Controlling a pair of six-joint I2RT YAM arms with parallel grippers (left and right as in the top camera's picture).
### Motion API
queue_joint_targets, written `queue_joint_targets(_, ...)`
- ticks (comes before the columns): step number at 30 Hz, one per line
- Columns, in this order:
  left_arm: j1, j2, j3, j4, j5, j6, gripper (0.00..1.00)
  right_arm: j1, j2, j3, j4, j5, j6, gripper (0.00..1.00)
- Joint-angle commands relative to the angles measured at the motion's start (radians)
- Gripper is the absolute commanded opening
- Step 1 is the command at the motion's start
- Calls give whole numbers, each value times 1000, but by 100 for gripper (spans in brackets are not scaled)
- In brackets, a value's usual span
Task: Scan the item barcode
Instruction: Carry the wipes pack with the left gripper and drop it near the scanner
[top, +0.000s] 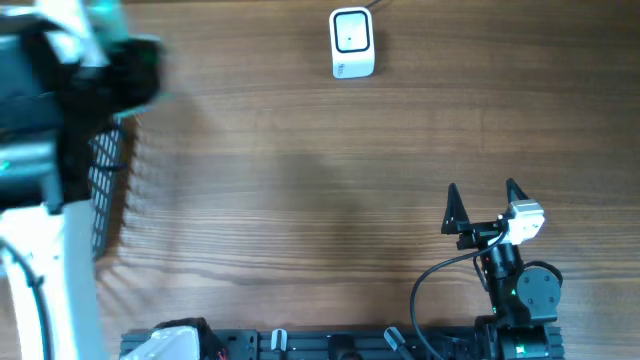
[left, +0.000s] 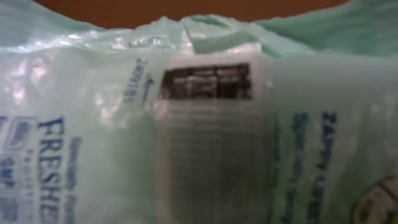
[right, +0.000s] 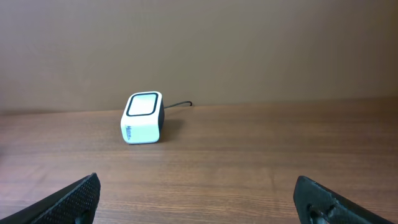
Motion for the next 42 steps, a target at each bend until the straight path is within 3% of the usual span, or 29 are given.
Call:
queue_joint_targets(1,-202,82,13,-53,-108,-57,56,-7,0,-1,3,16,8,100)
queue_joint_targets(6,-445,264,13,-71,-152,-150,56,-7,0,-1,3,16,8,100)
queue_joint_targets(9,-589,413,13,-65,-224,-312,57,-7,0,-1,3,17,8,100)
queue_joint_targets(19,-838,699,13,80,-316,-537,60,-7,0,-1,3,16,8,100)
queue_joint_targets(24,-917,744,13,119,-483,-812,64,-7,0,-1,3,16,8,100)
queue_joint_targets(30,-989,808,13,162,-481,-815,71,-7,0,-1,3,16,8,100)
queue_joint_targets(33,-998,817,13,173,-481,-815,88,-7,0,-1,3,17,8,100)
queue_joint_targets(34,-998,817,13,173,-481,-812,99,-7,0,-1,3,16,8,100)
queue_joint_targets(42,-972,741,24,174,-486,-669,100,-7,0,-1,3,16,8,100)
